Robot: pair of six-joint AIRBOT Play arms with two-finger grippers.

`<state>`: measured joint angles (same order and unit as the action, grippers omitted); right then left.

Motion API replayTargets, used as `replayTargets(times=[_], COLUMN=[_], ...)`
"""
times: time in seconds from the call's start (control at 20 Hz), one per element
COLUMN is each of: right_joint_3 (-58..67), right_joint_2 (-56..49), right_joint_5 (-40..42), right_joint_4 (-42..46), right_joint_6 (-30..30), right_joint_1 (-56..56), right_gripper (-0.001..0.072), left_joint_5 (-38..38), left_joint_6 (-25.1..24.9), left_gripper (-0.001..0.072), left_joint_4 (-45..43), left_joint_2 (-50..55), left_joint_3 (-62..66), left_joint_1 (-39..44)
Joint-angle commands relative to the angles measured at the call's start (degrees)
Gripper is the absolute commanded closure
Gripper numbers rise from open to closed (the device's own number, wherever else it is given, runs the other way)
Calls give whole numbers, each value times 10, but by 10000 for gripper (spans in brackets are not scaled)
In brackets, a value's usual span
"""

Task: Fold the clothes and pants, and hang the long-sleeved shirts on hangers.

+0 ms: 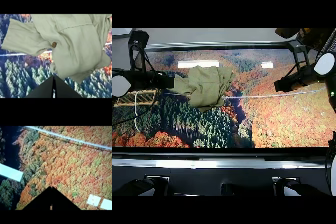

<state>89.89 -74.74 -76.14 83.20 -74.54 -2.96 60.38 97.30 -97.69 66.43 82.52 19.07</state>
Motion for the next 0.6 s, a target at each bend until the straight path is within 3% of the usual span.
replayTargets(times=[0.0, 0.4, 0.45, 0.5, 0.55], right_joint_3=[0, 0, 0, 0, 0], right_joint_2=[0, 0, 0, 0, 0], right_joint_5=[0, 0, 0, 0, 0], right_joint_4=[0, 0, 0, 0, 0], right_joint_6=[0, 0, 0, 0, 0], right_joint_1=[0, 0, 0, 0, 0], right_gripper=[677, 677, 677, 677, 677], left_joint_5=[0, -1, 0, 7, 17], left_joint_6=[0, 0, 0, 7, 25], left_gripper=[684, 679, 596, 261, -13], left_joint_4=[0, -1, -1, 0, -1], left_joint_2=[0, 1, 3, 4, 4], left_joint_3=[0, 0, 0, 0, 0], left_joint_1=[0, 0, -1, 0, -1])
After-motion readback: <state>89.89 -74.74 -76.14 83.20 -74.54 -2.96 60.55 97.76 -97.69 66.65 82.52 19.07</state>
